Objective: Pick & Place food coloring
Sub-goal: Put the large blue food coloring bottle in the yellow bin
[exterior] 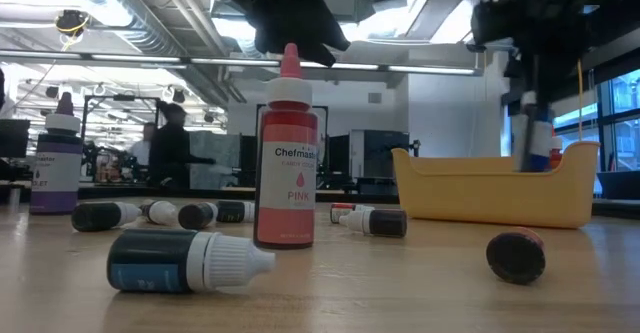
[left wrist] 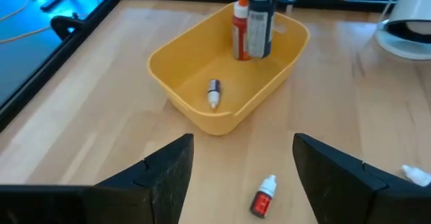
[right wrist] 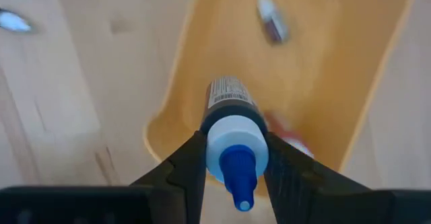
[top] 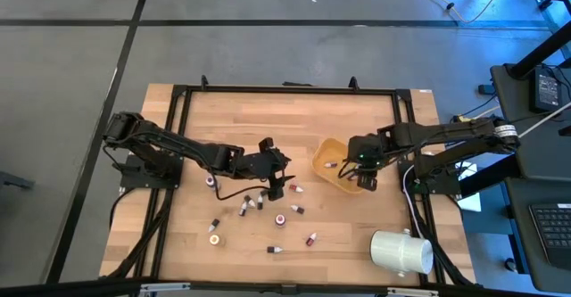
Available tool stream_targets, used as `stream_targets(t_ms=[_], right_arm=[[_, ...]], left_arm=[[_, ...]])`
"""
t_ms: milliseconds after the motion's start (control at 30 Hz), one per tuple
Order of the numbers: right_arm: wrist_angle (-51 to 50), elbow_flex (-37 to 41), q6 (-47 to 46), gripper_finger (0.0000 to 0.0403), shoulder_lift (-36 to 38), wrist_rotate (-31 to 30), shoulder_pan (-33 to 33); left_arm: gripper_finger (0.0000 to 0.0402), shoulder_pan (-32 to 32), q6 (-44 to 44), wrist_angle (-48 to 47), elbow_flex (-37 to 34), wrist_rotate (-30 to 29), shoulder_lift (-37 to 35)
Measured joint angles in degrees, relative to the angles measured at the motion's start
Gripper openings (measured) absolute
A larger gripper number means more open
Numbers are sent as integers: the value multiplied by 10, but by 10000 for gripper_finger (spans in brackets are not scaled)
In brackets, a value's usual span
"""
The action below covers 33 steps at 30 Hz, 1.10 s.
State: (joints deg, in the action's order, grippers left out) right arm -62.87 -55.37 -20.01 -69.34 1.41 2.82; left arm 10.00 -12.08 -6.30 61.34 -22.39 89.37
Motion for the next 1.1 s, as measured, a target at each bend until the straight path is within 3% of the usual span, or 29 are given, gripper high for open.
stream_targets(t_ms=[200, 633, 1100], right_arm=[[-10, 16, -29, 128, 0, -32, 17], [44, 85, -39, 133, 0, -33, 24], [61, 96, -39, 136, 0, -33, 24]], left_arm=[[245, 0, 12, 0, 0, -3, 0], [246, 0, 14, 0, 0, -3, 0], [247, 0, 14, -4, 0, 3, 1]])
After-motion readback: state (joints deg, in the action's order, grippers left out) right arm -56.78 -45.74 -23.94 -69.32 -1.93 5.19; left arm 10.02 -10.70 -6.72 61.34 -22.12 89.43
